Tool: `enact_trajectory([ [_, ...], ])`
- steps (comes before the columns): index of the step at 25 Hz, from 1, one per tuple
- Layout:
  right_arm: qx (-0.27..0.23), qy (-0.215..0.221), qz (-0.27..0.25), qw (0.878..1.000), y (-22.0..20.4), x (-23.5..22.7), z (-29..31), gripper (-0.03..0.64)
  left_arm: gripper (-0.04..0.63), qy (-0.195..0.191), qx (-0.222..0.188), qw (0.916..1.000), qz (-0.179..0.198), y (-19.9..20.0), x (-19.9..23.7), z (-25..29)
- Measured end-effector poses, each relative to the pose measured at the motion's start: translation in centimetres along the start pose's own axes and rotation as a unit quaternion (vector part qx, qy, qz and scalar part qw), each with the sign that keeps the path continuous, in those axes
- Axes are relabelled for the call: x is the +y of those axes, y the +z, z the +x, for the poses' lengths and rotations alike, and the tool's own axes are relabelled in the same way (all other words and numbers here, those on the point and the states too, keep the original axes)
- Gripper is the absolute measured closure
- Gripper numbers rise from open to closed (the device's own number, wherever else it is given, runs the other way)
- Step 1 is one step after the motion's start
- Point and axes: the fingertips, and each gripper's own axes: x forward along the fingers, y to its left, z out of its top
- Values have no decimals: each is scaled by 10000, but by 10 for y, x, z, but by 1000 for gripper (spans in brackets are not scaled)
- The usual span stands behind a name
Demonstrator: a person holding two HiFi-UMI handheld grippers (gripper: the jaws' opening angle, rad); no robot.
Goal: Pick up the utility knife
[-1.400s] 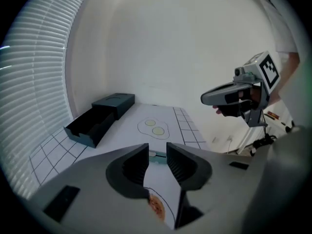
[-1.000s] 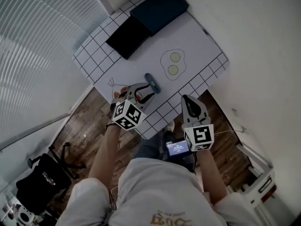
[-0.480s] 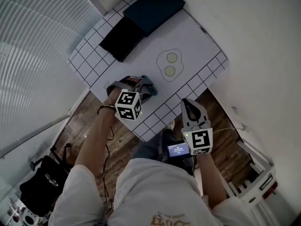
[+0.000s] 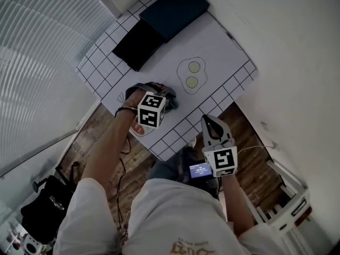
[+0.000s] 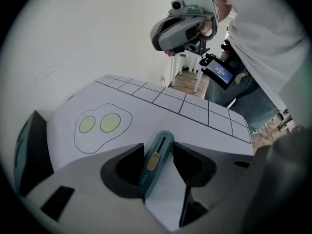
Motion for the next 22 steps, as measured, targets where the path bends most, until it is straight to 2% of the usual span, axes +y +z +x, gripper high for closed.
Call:
enact_trajectory([
  [3,-49,5,20,10000,5,0,2,609,432,109,86,9995,-267,3,0,2],
  [7,-92,-29,96,9999,8,-3,1,610,443,189,57,9982,-561,3,-1,3],
  [11,-244,-44,466,9986,10,-11,-5,611,448,323,-170,9925,-1165,3,4,-2],
  [14,-405,-96,745,9964,17,-15,-10,610,448,686,-589,9772,-1919,2,13,-11],
  [18,-465,-89,688,9965,24,-13,-15,610,449,1236,-969,9482,-2762,-2,21,-24],
  [20,-502,-75,659,9965,28,-12,-17,609,451,1382,-1092,9352,-3072,-3,20,-30],
  [22,-588,-57,703,9958,33,-11,-20,611,451,1465,-1169,9277,-3230,-1,16,-36],
])
